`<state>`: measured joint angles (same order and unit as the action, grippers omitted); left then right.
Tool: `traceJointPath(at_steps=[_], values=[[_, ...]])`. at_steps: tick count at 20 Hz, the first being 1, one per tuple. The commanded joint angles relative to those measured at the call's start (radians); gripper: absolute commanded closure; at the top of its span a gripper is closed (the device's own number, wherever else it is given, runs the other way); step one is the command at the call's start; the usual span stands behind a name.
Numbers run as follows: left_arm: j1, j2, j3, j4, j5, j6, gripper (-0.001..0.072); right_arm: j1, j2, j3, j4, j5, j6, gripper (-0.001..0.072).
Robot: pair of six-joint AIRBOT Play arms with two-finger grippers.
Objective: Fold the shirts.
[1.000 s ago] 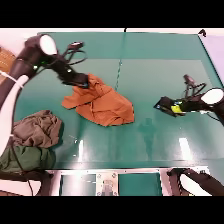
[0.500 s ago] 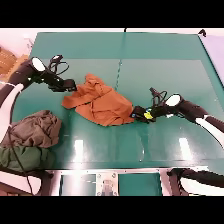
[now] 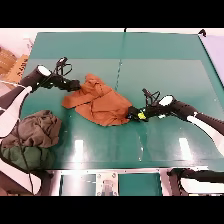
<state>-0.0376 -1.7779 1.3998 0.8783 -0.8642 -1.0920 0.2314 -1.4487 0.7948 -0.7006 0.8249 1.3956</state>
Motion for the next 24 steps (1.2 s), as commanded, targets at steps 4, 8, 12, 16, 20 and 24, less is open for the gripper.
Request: traceJointPath(at_steps=[4, 8, 12, 16, 20, 24], values=[[0.031, 0.031, 0.154, 0.017, -0.138, 0.062, 0.0692, -0.108, 0.035, 0.135, -0.017, 0.138, -0.047, 0.0697], [0.053, 0.225, 0.253, 0.016, -0.232, 0.073, 0.0693, -0.24, 0.193, 0.307, -0.018, 0.263, -0.05, 0.0697], [0.053, 0.542, 0.256, -0.012, -0.238, 0.071, 0.0693, -0.357, 0.364, 0.562, -0.019, 0.42, -0.073, 0.0697], [0.053, 0.798, 0.256, 0.008, -0.283, 0.06, 0.0692, -0.461, 0.496, 0.756, -0.074, 0.513, -0.073, 0.0697], [0.053, 0.873, 0.25, 0.082, -0.335, -0.001, 0.0692, -0.483, 0.569, 0.79, -0.15, 0.525, -0.073, 0.0696], [0.053, 0.859, 0.073, 0.136, -0.256, -0.014, 0.0692, -0.482, 0.544, 0.66, -0.154, 0.523, -0.073, 0.0696]])
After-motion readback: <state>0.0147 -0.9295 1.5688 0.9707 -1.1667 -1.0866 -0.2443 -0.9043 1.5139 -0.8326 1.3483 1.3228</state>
